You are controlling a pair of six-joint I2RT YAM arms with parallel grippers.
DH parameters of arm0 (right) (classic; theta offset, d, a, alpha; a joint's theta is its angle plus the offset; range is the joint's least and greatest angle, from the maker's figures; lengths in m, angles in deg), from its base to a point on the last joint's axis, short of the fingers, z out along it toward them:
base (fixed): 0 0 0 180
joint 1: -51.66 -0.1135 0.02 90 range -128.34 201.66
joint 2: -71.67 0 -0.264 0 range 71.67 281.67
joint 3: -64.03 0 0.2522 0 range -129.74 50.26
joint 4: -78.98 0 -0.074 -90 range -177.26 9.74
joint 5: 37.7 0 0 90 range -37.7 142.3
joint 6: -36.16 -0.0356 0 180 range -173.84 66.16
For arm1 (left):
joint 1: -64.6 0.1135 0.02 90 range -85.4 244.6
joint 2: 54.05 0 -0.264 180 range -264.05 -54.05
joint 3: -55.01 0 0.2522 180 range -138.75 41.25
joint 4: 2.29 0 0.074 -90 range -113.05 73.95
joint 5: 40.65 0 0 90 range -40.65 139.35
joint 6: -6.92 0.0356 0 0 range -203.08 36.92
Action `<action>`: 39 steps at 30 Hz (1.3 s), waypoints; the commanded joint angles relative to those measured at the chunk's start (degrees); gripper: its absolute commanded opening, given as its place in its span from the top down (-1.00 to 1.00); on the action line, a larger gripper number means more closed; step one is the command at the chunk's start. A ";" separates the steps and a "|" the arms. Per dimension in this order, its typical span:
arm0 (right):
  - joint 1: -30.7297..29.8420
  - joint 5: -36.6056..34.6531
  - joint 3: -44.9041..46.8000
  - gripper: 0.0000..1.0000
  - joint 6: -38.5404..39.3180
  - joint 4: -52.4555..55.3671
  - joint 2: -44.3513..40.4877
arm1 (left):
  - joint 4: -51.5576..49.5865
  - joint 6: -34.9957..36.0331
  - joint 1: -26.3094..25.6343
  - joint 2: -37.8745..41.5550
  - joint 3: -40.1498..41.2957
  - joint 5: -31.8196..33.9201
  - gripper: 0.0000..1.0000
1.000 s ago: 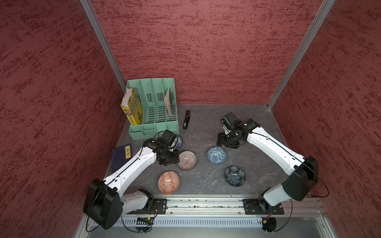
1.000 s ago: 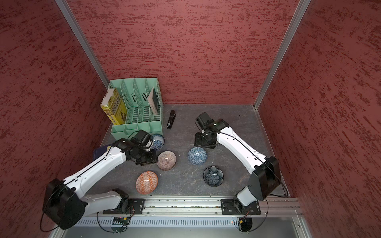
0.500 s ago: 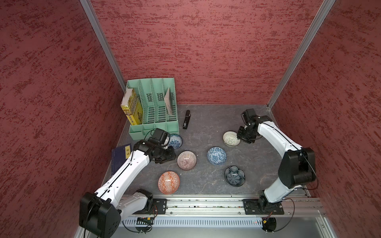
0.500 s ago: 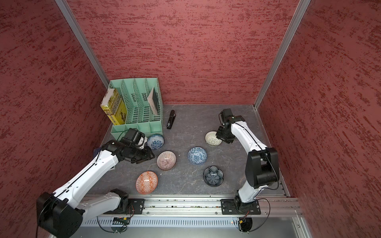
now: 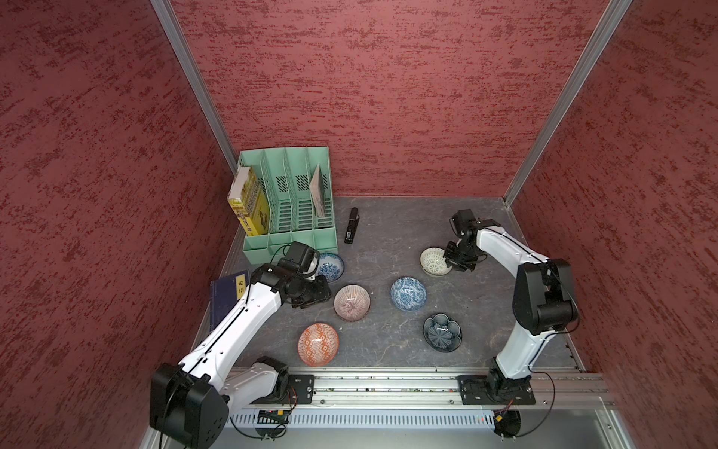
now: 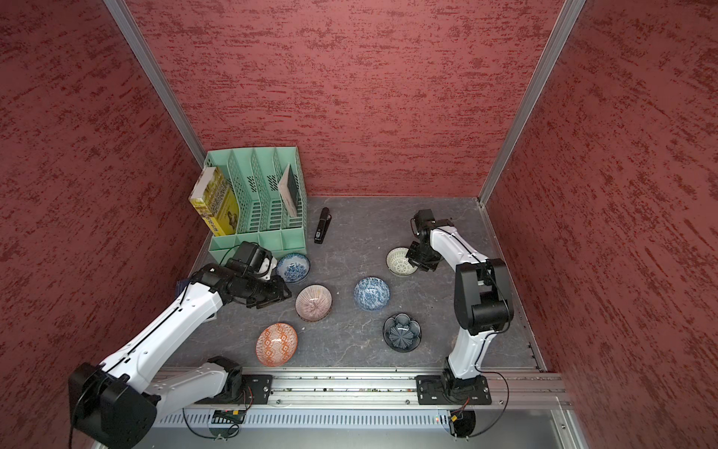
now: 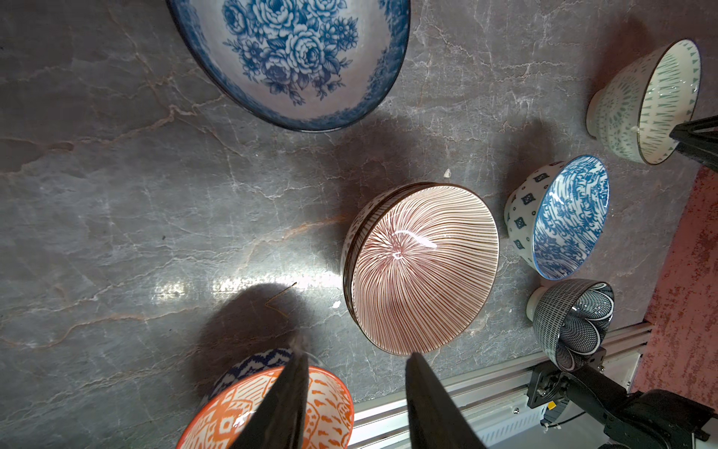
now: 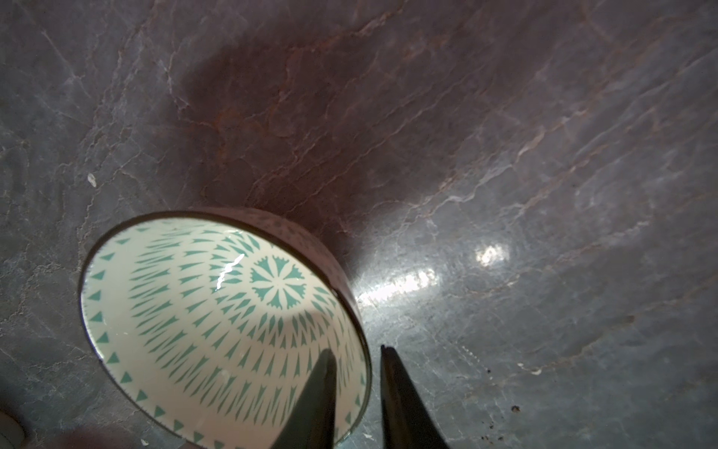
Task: Stack the bowls
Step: Pick up the bowl from the center of the board.
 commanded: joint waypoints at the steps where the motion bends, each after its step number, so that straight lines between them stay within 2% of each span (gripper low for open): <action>1: 0.68 0.59 1.00 0.56 0.55 -1.67 0.72 | 1.07 1.04 0.52 -0.11 -0.18 -0.55 0.13; 11: 0.80 3.36 1.29 0.58 0.48 -2.88 2.21 | 1.01 0.99 0.57 -0.21 -0.18 -0.49 0.13; 22: 0.82 4.27 0.66 0.99 0.71 -1.94 0.72 | 0.79 0.94 0.52 0.28 -0.32 -0.25 0.12; 28: 0.41 6.95 -2.09 1.00 1.11 1.49 -3.34 | -0.13 1.59 1.29 -0.65 -2.20 -1.60 0.13; 33: -3.78 8.50 -6.53 1.00 2.10 6.62 -6.68 | -2.18 2.32 2.65 -1.41 -6.58 -4.67 0.13; 39: -12.36 11.30 -12.13 1.00 4.97 12.79 -8.34 | -5.61 3.61 3.07 -4.67 -13.67 -12.35 0.12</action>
